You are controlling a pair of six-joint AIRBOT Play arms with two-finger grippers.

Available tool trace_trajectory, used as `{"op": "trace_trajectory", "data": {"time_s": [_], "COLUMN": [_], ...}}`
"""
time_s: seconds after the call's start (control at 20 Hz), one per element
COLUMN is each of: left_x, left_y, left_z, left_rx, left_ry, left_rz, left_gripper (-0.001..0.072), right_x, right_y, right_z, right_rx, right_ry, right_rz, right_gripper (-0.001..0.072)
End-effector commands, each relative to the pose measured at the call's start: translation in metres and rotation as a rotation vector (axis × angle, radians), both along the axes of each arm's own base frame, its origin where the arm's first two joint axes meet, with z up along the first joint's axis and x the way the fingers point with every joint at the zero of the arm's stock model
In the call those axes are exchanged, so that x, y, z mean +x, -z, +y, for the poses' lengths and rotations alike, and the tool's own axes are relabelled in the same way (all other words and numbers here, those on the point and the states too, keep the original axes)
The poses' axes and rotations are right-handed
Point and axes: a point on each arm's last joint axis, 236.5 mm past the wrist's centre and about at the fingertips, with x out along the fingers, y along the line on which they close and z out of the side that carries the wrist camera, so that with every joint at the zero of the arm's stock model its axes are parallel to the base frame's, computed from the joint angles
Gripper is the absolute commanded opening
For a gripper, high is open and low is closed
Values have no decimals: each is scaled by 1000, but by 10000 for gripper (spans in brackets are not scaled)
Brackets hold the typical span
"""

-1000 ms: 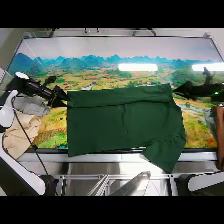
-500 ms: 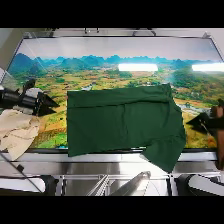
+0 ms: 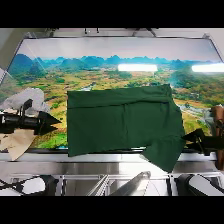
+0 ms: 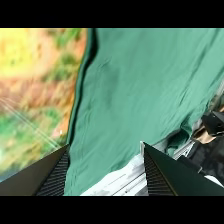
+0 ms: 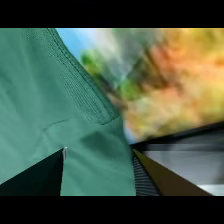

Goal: Fold the shirts.

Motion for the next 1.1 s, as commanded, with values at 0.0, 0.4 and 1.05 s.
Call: {"op": "trace_trajectory", "data": {"time_s": [0.0,0.4,1.05], "left_x": [-15,-31,-81], "left_y": [12,24,60], "left_z": [-6,-1,-64], "left_rx": [-5,43,88], "left_ry": [-18,12,355], "left_rz": [34,89,309], "left_gripper": [496,496,248], "right_x": [-18,-10,52], "right_y": [27,28,-14], "right_z": [7,36,38], "right_rx": [-4,99,165], "right_ry": [-19,-134,-18], "right_rz": [73,57,-175], "right_gripper": [540,64,21]}}
